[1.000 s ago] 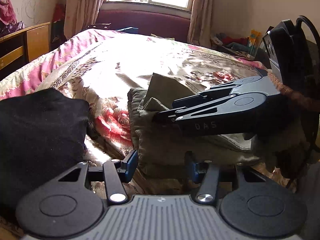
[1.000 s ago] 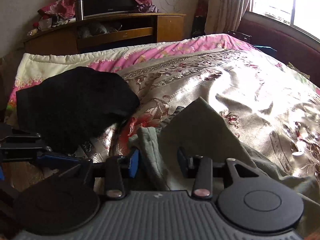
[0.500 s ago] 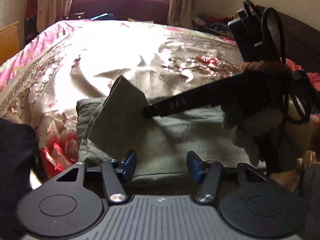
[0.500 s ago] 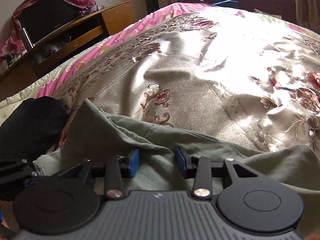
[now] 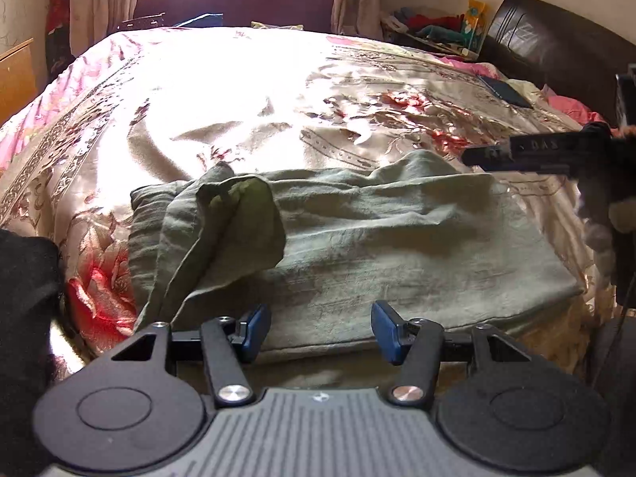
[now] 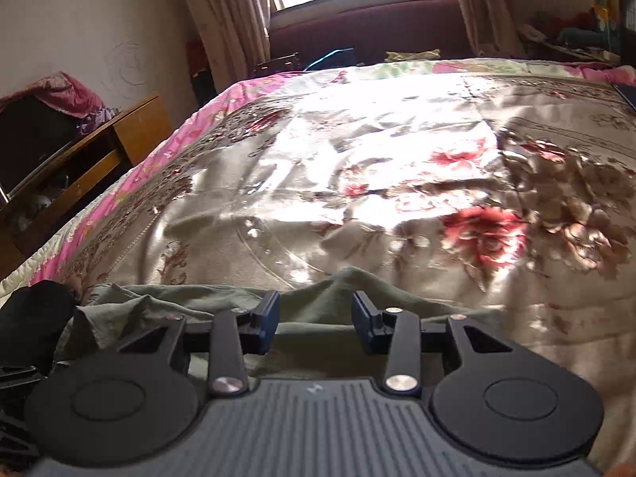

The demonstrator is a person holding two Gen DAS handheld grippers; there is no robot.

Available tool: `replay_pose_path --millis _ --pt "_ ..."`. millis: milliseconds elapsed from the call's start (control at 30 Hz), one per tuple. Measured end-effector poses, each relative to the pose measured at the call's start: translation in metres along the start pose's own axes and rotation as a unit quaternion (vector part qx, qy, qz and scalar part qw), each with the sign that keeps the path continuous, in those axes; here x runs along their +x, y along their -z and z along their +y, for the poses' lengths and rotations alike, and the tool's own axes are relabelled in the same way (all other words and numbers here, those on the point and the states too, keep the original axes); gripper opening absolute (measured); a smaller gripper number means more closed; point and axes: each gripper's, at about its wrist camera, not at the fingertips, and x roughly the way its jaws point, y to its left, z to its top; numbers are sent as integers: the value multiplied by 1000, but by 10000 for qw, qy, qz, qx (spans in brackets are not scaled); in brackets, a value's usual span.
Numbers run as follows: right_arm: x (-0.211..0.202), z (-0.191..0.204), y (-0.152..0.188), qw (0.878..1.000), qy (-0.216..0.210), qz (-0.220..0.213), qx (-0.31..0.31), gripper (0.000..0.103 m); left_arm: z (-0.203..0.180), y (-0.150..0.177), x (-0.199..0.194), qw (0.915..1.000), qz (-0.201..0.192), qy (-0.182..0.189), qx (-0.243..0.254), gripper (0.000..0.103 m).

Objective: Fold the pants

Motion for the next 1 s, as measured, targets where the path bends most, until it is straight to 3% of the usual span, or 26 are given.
replay_pose_path --millis 100,200,333,467,567,667,700,767,833,900,967,1000 --pt "-25 -63 16 9966 401 294 658 43 -21 -12 15 9995 32 216 249 69" --pt "-37 -90 33 9942 190 385 983 43 -23 -32 36 9969 122 700 328 69" --pt "-31 -92 46 9915 -325 433 1179 42 22 -60 61 9995 271 -169 -70 69" --pt "-20 -95 50 9908 -470 531 1150 42 61 -64 35 9937 -186 -527 -970 69" --pt "-18 -103 48 9865 -785 587 1311 43 48 -57 14 9893 -660 -1135 -639 70" --pt "-12 -112 44 9810 -1121 651 1447 43 21 -46 12 9843 -699 -1621 -52 71" --pt "-7 -114 42 9793 -1178 678 1499 43 10 -41 13 9860 -660 -1528 67 71" --pt "6 -119 38 9750 -1388 654 1604 40 -21 -30 13 9937 -498 -949 336 71" --pt "17 -127 35 9663 -1576 610 1940 40 -62 -15 15 9951 -349 -399 832 71" --pt "25 -132 31 9596 -1747 606 2122 39 -101 -1 19 9910 -206 87 1320 71" --pt "29 -132 29 9580 -1780 629 2160 32 -146 13 26 9789 -95 513 1975 73" --pt "30 -130 29 9589 -1770 641 2123 18 -168 20 31 9707 -155 599 2323 74"
